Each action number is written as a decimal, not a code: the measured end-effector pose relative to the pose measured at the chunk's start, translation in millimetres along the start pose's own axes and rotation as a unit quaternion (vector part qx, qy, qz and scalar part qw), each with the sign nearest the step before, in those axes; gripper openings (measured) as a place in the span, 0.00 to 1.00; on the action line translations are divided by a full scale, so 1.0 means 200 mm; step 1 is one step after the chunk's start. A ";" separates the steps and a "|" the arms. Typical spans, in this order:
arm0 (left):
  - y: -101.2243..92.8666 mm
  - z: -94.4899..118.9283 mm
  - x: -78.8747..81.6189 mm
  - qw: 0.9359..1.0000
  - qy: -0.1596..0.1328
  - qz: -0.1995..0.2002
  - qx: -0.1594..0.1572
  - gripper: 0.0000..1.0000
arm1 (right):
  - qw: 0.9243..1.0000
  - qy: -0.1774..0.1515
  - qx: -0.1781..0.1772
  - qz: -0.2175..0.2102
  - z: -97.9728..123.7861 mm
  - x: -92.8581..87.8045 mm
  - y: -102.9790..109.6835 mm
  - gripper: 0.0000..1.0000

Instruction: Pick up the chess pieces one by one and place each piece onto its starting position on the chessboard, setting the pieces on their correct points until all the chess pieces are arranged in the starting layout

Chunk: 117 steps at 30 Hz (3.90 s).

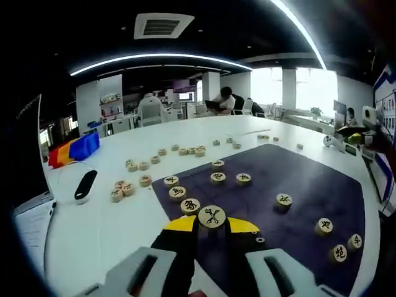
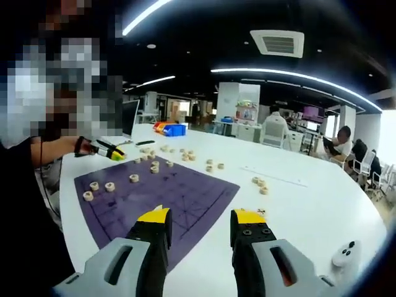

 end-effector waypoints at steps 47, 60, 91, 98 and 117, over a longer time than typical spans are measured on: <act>-0.23 0.44 0.20 0.979 -0.150 -0.008 -0.140 0.36 | 0.999 -0.020 0.037 0.005 0.03 0.03 0.05 0.40; -0.30 0.24 0.50 0.979 -0.128 -0.039 -0.153 0.36 | 1.000 -0.023 0.021 -0.003 0.10 -0.02 0.03 0.40; -0.43 -0.98 0.82 0.980 0.040 -0.108 -0.164 0.36 | 0.999 -0.030 -0.011 -0.020 0.19 -0.07 -0.02 0.40; -0.42 -1.23 0.71 0.982 0.091 -0.101 -0.133 0.36 | 0.999 -0.029 -0.019 -0.023 0.21 -0.08 -0.02 0.40; -0.41 -1.18 0.72 0.990 0.041 -0.049 -0.122 0.19 | 0.999 -0.024 -0.037 -0.025 0.24 -0.10 -0.03 0.40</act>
Point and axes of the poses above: the point that each gripper's makers call its tool centre point, and the gripper's own axes: z roughly backward along the fingers, y roughly to its left, x roughly out of its top, the point moved 9 cm from there along z, roughly backward along the fingers, and after that the axes turned 2 degrees about x, right-handed, at the moved point
